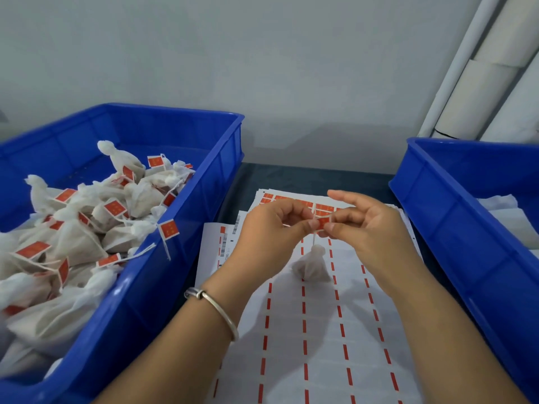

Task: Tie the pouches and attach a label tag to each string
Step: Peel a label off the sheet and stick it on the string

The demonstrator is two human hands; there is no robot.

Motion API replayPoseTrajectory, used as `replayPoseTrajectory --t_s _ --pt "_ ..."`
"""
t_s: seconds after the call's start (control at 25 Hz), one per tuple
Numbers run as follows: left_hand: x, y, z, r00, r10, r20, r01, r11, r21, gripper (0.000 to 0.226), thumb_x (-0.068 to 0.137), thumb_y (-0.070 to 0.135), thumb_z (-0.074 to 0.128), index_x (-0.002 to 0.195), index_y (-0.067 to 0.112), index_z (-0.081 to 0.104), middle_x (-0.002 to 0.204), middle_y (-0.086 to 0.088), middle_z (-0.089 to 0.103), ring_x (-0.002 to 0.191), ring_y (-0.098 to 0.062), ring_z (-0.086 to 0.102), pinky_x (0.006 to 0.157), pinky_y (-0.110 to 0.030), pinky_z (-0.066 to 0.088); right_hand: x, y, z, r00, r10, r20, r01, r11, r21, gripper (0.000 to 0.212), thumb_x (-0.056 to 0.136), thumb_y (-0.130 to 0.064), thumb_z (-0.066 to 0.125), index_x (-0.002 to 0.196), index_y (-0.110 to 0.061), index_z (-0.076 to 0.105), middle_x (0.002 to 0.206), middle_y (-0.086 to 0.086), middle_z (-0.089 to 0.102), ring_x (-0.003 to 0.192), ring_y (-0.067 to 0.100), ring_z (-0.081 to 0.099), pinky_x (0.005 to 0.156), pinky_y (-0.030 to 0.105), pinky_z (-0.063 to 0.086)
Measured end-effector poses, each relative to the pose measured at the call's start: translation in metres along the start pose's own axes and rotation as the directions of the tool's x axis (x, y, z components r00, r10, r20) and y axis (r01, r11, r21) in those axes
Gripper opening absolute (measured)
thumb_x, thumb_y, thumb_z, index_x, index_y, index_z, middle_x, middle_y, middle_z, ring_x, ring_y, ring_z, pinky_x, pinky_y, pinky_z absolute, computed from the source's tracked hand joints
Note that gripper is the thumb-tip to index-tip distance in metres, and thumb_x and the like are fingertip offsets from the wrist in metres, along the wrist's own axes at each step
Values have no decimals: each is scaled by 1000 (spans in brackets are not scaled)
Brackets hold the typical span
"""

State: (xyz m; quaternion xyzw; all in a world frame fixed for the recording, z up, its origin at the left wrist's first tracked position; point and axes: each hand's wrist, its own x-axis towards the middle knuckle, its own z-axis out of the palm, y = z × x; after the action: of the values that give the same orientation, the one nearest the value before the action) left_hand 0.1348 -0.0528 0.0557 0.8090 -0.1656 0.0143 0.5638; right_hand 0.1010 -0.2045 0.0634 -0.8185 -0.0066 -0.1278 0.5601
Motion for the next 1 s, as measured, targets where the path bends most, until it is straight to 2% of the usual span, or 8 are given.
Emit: replayPoseTrajectory --t_s 0.28,0.4,0.52,0.64,0.72,0.8,0.88,1.0 --pt "-6 30 -20 980 121 -160 -91 980 179 23 85 24 66 70 37 55 66 16 61 70 10 57 56 -3 43 -12 -21 15 1000 -9 -9 9 1000 5 36 85 -12 67 112 -34 60 94 -14 71 82 0 68 72 13 53" --pt "0 53 -43 957 113 -266 -71 984 165 18 87 23 63 74 32 55 66 11 63 62 5 61 54 -11 48 -19 -32 23 1000 -19 25 19 1000 23 34 87 -16 65 96 -47 55 87 -23 69 81 -5 66 71 11 52" --pt "15 77 -73 900 138 -413 -85 986 146 17 88 19 62 74 26 55 68 9 66 68 -3 66 63 -23 53 -24 -37 28 999 9 45 -10 1000 23 27 88 -23 64 98 -46 55 85 -22 68 80 -4 66 77 17 51" --pt "35 95 -107 842 170 -512 -119 984 130 20 86 19 62 70 24 52 67 7 65 65 -3 68 58 -23 50 -31 -41 34 996 30 84 -31 999 13 22 89 -26 61 92 -47 55 77 -24 69 78 -2 67 75 19 51" --pt "51 95 -128 844 123 -523 -55 988 144 21 87 20 61 70 22 50 67 5 65 66 -4 69 58 -23 51 -39 -40 36 994 36 107 -39 999 21 23 91 -25 58 91 -47 55 78 -24 68 76 -5 66 68 13 51" --pt "67 84 -146 850 41 -525 16 994 104 21 88 22 62 71 19 49 67 3 66 67 -6 69 69 -28 56 -48 -36 37 990 50 129 -54 998 25 22 93 -23 57 94 -45 56 81 -22 69 76 -4 67 64 10 50" --pt "80 67 -157 847 -12 -532 53 997 61 22 88 22 63 71 18 49 67 2 65 71 -9 70 81 -36 56 -57 -30 37 987 76 145 -80 997 23 22 93 -21 56 97 -43 57 80 -20 70 76 -1 68 70 13 51" --pt "90 37 -161 826 -84 -557 106 994 7 24 88 21 62 69 17 48 68 1 66 76 -12 70 85 -39 54 -64 -21 35 979 127 162 -130 991 11 23 93 -19 56 98 -41 57 81 -19 72 77 3 69 77 20 54"
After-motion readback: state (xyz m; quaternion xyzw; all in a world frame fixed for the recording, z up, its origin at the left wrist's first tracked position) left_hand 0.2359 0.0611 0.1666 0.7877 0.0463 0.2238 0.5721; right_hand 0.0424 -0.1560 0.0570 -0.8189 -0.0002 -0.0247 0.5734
